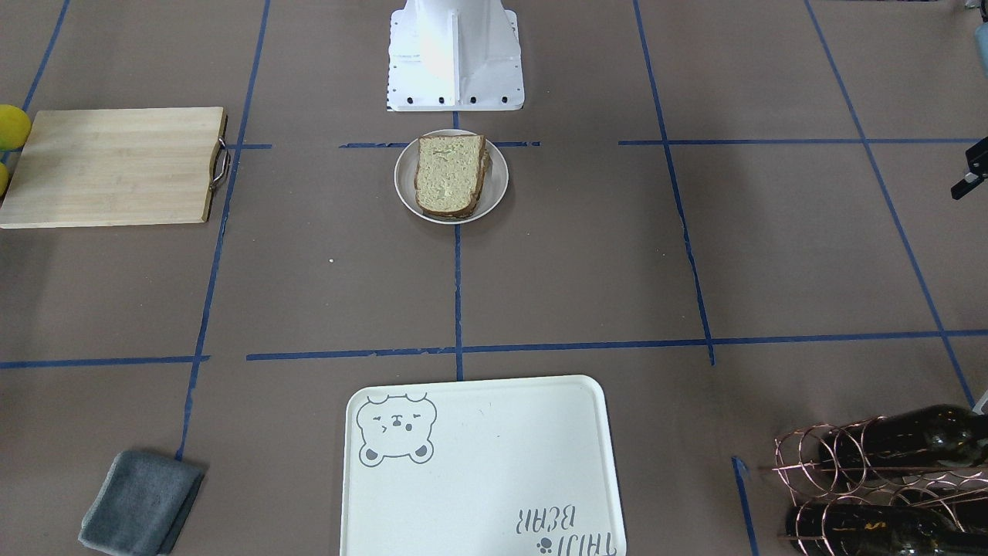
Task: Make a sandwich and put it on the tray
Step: 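Withdraw the right arm toward rest while the left arm reaches toward the plate, then grasp the rim of the white plate with the left gripper, then carry the plate with the left gripper onto the white tray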
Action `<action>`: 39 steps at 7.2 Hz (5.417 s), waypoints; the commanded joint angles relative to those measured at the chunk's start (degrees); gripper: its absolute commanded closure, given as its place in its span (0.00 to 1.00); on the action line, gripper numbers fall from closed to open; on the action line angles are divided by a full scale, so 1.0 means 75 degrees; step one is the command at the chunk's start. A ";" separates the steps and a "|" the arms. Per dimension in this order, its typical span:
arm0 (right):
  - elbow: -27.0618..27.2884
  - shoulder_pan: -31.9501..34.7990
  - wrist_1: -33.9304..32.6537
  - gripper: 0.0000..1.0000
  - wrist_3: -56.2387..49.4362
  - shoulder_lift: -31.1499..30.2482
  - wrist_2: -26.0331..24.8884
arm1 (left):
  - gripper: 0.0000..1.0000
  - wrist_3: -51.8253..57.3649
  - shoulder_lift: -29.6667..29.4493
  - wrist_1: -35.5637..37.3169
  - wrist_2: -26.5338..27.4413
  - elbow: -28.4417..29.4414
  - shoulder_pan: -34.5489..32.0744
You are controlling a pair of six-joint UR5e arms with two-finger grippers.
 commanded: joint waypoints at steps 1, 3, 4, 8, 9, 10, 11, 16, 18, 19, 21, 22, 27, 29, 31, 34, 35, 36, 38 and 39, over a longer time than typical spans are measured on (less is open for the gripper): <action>0.0304 0.1180 -0.1562 0.00 -0.0820 0.0170 0.0052 | 0.00 -0.2293 -0.0051 -0.1701 0.0323 -0.0224 0.1548; 0.0904 0.1172 -0.1885 0.00 -0.0540 -0.0005 -0.0030 | 0.00 -0.6178 -0.0435 -0.2012 0.1317 -0.1275 0.3491; 0.0928 0.1172 -0.1861 0.00 -0.0527 -0.0040 -0.0030 | 0.00 -0.8042 -0.1041 -0.2012 0.1994 -0.1430 0.4522; 0.1407 0.0880 -0.1231 0.00 -0.0328 -0.0542 -0.0030 | 0.00 -1.1153 -0.2604 -0.1988 0.4693 -0.1118 0.7341; 0.1420 0.0868 -0.0486 0.00 -0.0154 -0.0776 -0.0030 | 0.13 -1.1375 -0.2838 -0.2000 0.4824 -0.0756 0.7403; 0.1467 0.0844 0.0113 0.00 0.0393 -0.0848 -0.0065 | 0.30 -1.1516 -0.3014 -0.2023 0.4964 -0.0439 0.7577; 0.1618 0.0566 0.0096 0.00 0.1014 -0.0837 -0.0088 | 0.34 -1.1518 -0.3028 -0.2023 0.5152 -0.0343 0.7811; 0.1678 0.0457 -0.0033 0.00 0.1067 -0.0896 -0.0182 | 0.55 -1.1506 -0.3004 -0.2516 0.5564 0.0080 0.8398; 0.1678 0.0457 -0.0033 0.00 0.1067 -0.0896 -0.0182 | 0.63 -1.1494 -0.3016 -0.2516 0.5575 0.0115 0.8516; 0.1678 0.0457 -0.0033 0.00 0.1067 -0.0896 -0.0194 | 0.64 -1.1494 -0.3016 -0.2516 0.5575 0.0115 0.8540; 0.1666 0.0457 -0.0033 0.00 0.1067 -0.0896 -0.0194 | 0.82 -1.1494 -0.3016 -0.2516 0.5564 0.0138 0.8540; 0.1666 0.0457 -0.0033 0.00 0.1067 -0.0907 -0.0217 | 1.00 -1.1483 -0.3016 -0.2516 0.5575 0.0127 0.8540; 0.1655 0.0434 -0.0045 0.00 0.1055 -0.0931 -0.0229 | 1.00 -1.1459 -0.3016 -0.2469 0.4808 -0.0377 0.7818; 0.1655 0.0434 -0.0033 0.00 0.1055 -0.0954 -0.0218 | 1.00 -1.1447 -0.3364 -0.2457 0.3238 -0.0122 0.6309; 0.1608 0.0411 -0.0045 0.00 0.1055 -0.0943 -0.0218 | 1.00 -1.1018 -0.4451 -0.2387 0.2718 0.1243 0.5229; 0.1596 0.0399 -0.0045 0.00 0.1055 -0.0954 -0.0218 | 1.00 -0.9493 -0.6490 -0.1590 0.2307 0.3984 0.4113; 0.1596 0.0399 -0.0045 0.00 0.1055 -0.0954 -0.0229 | 1.00 -0.9305 -0.7262 -0.1601 0.2259 0.5119 0.3971; 0.1596 0.0399 -0.0045 0.00 0.1055 -0.0954 -0.0229 | 1.00 -0.9129 -0.7734 -0.1648 0.2166 0.5966 0.3877; 0.1596 0.0399 -0.0045 0.00 0.1055 -0.0955 -0.0357 | 1.00 -0.8986 -0.8345 -0.2708 0.2200 0.7664 0.3829; 0.1596 0.0399 -0.0045 0.00 0.1055 -0.0954 -0.0358 | 1.00 -0.8975 -0.8487 -0.3202 0.2386 0.8312 0.3841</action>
